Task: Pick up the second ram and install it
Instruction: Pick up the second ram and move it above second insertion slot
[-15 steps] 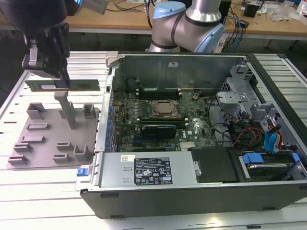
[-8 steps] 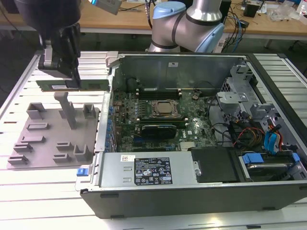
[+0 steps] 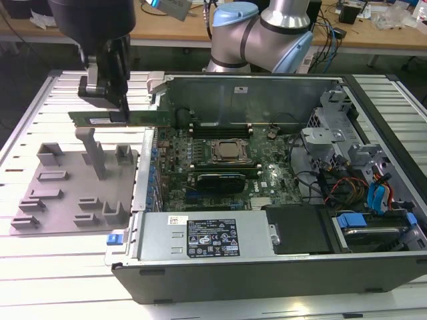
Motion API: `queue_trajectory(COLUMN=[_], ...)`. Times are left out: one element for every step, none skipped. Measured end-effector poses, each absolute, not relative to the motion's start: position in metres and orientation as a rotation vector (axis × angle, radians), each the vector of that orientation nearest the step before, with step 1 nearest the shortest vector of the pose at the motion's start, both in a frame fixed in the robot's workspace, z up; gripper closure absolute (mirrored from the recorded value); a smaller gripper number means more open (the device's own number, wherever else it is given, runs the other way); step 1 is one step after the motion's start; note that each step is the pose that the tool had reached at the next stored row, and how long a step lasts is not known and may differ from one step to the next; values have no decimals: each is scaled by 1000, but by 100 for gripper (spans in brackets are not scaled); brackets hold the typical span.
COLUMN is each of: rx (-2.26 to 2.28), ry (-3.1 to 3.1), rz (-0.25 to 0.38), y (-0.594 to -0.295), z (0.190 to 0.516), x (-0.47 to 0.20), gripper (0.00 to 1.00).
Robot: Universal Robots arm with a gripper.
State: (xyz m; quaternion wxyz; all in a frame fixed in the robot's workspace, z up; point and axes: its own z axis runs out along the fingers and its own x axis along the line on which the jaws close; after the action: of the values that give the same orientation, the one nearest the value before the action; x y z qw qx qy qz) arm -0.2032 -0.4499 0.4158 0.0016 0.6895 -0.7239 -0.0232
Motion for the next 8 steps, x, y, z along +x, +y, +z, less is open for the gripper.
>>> queue_trajectory(rx=[2164,2164,2164,2164,2164,2164,2164,2164], ry=[-2272,-2272,-2272,-2272,-2272,-2271,-2272,-2272], rz=[-73,-73,-73,-73,-73,-73,-73,-73], y=[-450,-450,-450,-450,-450,-450,-450,-450], z=[416,416,416,416,416,416,416,416], x=[-201,-199,-193,-188,-182,-176,-172,-165], gripper=[89,89,89,89,89,89,89,89])
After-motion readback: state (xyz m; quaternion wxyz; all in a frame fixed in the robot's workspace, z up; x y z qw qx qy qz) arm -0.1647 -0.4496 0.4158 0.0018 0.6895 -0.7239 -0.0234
